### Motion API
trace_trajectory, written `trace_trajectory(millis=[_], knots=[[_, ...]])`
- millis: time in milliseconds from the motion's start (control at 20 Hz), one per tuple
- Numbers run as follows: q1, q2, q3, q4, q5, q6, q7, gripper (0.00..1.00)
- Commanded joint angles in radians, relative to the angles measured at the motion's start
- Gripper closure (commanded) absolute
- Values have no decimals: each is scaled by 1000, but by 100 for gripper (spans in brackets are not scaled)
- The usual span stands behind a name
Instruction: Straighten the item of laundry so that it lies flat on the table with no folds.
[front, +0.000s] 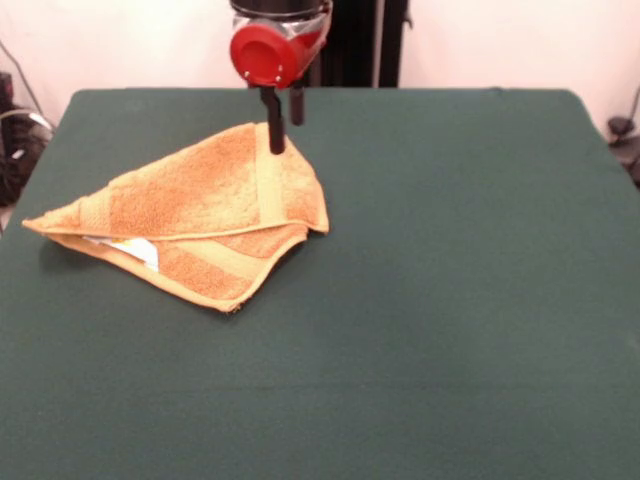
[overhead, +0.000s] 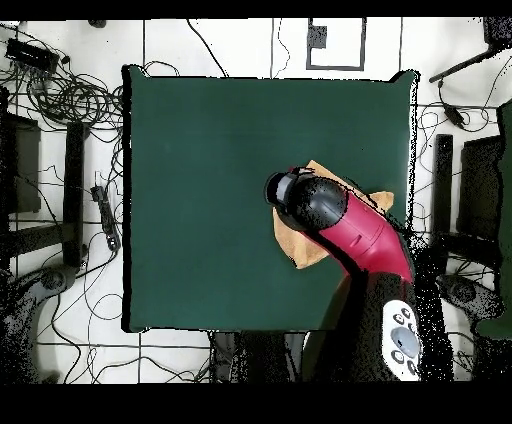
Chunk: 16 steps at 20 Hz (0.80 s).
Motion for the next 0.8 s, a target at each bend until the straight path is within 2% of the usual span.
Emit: trace_trajectory(millis=[50, 350, 500, 800], knots=[[-34, 130, 124, 32, 21, -109, 61, 0], [-48, 139, 117, -56, 4, -37, 39, 0], [-46, 148, 123, -55, 11, -51, 57, 0], [20, 221, 103, -94, 77, -98, 194, 0]])
